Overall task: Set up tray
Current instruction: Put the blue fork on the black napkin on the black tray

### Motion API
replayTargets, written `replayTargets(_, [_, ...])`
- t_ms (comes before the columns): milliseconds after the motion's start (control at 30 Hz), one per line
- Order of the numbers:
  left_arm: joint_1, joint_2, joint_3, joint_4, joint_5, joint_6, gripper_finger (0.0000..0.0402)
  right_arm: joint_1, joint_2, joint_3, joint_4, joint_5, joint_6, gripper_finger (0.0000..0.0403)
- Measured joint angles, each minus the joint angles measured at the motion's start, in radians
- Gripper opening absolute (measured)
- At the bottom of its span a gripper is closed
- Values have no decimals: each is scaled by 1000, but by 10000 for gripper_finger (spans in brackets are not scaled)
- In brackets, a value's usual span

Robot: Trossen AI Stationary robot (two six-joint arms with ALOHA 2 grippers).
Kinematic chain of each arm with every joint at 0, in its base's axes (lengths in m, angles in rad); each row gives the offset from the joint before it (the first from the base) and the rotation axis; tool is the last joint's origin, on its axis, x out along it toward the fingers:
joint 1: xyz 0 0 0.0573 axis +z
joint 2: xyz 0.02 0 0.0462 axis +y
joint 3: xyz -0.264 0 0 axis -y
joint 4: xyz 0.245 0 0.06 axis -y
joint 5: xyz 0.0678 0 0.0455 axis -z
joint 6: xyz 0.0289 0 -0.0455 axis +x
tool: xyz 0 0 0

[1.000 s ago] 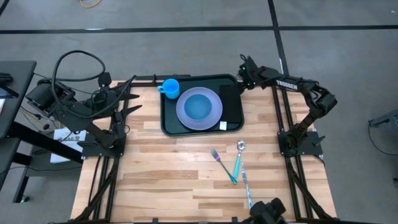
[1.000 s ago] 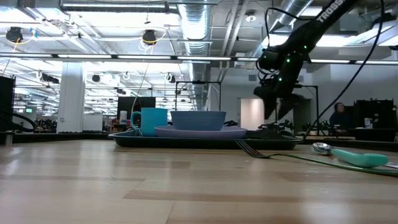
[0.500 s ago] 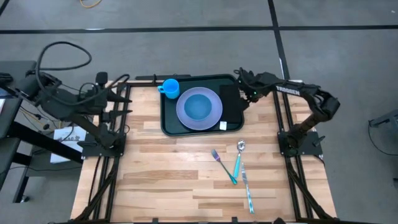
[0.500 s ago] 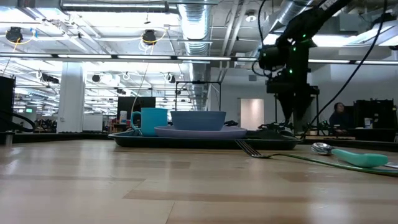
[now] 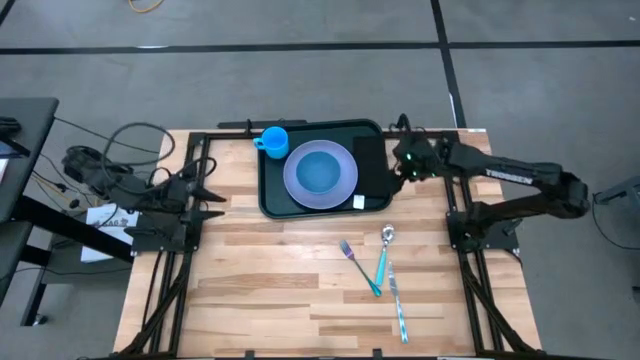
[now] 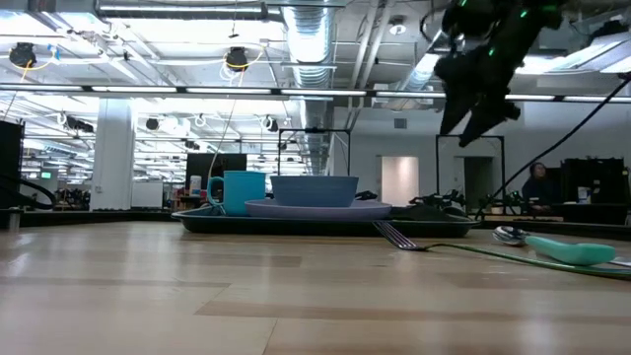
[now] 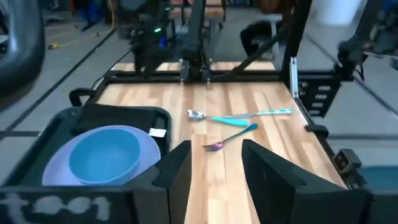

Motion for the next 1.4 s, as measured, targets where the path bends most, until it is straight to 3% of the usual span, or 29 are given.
replayTargets(167, [0, -201, -273, 251, -124, 114, 132, 229, -54, -42, 73, -3, 148, 270])
replayTargets(267, [0, -301, -366, 342, -123, 182, 132, 359, -55, -53, 114, 3, 244, 270])
replayTargets(500, [0, -442, -446, 321, -72, 50, 132, 629, -7, -53, 230, 153, 462, 270])
replayTargets(667, [0, -451, -456, 350, -71, 26, 132, 745, 45, -53, 298, 166, 562, 270])
replayTargets(967, [0, -433, -456, 449, -76, 187, 132, 829, 155, -53, 376, 163, 639, 270])
replayTargets(1267, [0, -433, -456, 506, -79, 204, 132, 785, 290, -46, 358, 79, 588, 270])
replayTargets(1400, [0, -433, -456, 533, -76, 203, 132, 780, 380, 33, 289, 54, 567, 269])
